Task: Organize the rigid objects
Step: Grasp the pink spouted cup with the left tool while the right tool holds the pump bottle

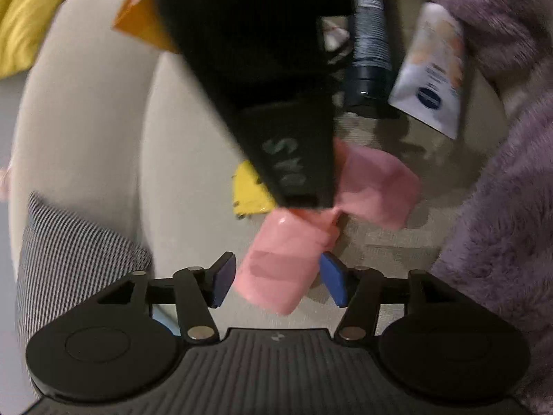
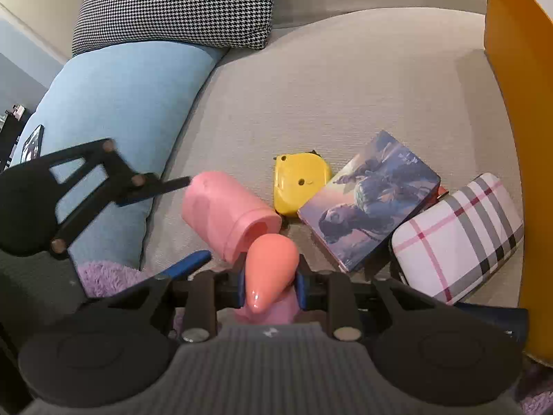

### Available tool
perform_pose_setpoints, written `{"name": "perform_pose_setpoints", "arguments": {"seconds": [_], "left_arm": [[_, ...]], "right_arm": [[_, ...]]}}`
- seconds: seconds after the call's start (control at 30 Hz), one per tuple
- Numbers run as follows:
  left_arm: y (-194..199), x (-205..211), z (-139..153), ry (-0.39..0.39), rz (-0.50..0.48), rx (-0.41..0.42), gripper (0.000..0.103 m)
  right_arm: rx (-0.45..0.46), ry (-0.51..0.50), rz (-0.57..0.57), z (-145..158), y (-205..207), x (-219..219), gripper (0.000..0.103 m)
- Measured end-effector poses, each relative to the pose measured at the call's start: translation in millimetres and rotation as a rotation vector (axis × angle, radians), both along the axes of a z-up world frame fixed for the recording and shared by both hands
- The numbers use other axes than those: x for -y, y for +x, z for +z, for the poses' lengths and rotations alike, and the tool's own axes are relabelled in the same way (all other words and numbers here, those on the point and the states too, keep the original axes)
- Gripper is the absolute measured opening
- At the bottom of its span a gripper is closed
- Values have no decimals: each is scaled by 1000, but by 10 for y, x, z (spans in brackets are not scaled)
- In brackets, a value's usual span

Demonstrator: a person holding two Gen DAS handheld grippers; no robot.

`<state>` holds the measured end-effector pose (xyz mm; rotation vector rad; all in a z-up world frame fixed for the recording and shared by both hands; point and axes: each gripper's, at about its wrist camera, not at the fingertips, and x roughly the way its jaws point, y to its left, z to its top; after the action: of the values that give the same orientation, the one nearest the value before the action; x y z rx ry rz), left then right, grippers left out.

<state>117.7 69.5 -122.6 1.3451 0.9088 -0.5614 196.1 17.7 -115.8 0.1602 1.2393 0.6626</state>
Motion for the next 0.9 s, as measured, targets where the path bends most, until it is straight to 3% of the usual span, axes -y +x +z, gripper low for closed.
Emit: {"name": "perform_pose_setpoints", "arguments": {"seconds": [0.1, 0.27, 0.4, 0.63, 0.77, 0.9], "left_arm": [[65, 65, -49, 10, -24, -65, 67], [181, 124, -83, -10, 6, -77, 65], [246, 50, -147, -36, 27, -53, 68], [105, 143, -259, 18, 11, 28, 71], [93, 146, -145, -52, 144, 46, 70], [125, 87, 92, -244, 392, 30, 70]], "right_arm": [[5, 2, 8, -4, 2, 3, 27], [-12, 18, -5, -39, 34, 51, 27], [-16, 32, -4, -52, 36, 89, 27], [-49, 56, -27, -60, 26, 225, 27], [-22, 46, -11, 6, -46, 266, 27], [-5, 48, -16, 69, -108, 368, 27]]}}
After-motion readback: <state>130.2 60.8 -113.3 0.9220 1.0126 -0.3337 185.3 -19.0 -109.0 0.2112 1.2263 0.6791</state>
